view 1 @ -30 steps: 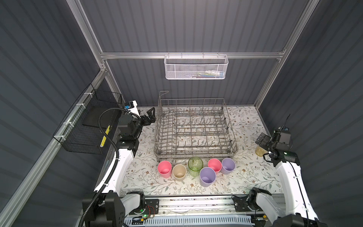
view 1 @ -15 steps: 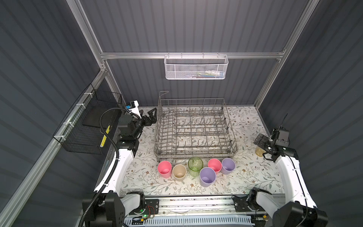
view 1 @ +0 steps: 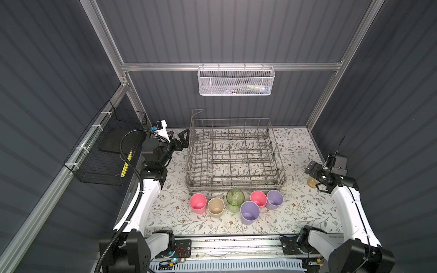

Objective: Load cups into a dish rack
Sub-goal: Pick up the cup from the middle-right of the table.

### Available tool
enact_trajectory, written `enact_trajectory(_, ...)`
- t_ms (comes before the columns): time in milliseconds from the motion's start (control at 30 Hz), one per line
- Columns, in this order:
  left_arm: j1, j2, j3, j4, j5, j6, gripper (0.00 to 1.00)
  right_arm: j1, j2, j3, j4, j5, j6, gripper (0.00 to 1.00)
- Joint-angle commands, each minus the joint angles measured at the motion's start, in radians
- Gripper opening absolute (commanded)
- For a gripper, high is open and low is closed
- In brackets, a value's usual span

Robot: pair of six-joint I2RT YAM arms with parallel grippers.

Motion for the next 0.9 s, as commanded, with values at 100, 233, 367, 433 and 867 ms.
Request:
enact_trajectory(100, -0.009, 0.010, -0.015, 0.033, 0.025, -0.015, 0.97, 0.001, 0.004, 0.045, 0.009, -0.037, -0.018, 0.93)
enact_trajectory(233, -0.009, 0.013, -0.016, 0.034, 0.025, -0.015, 0.96, 0.012, 0.028, 0.058, 0.017, -0.038, -0.023, 0.92)
enact_trajectory(367, -0.009, 0.013, -0.018, 0.036, 0.024, -0.015, 0.96, 0.015, 0.056, 0.068, 0.014, -0.029, -0.029, 0.89)
enact_trajectory(433, -0.009, 0.013, -0.018, 0.035, 0.024, -0.013, 0.96, 0.014, 0.070, 0.065, 0.019, -0.018, -0.031, 0.89)
enact_trajectory(867, -0.009, 0.017, -0.022, 0.041, 0.024, -0.015, 0.95, 0.014, 0.160, 0.047, 0.074, 0.037, -0.029, 0.76)
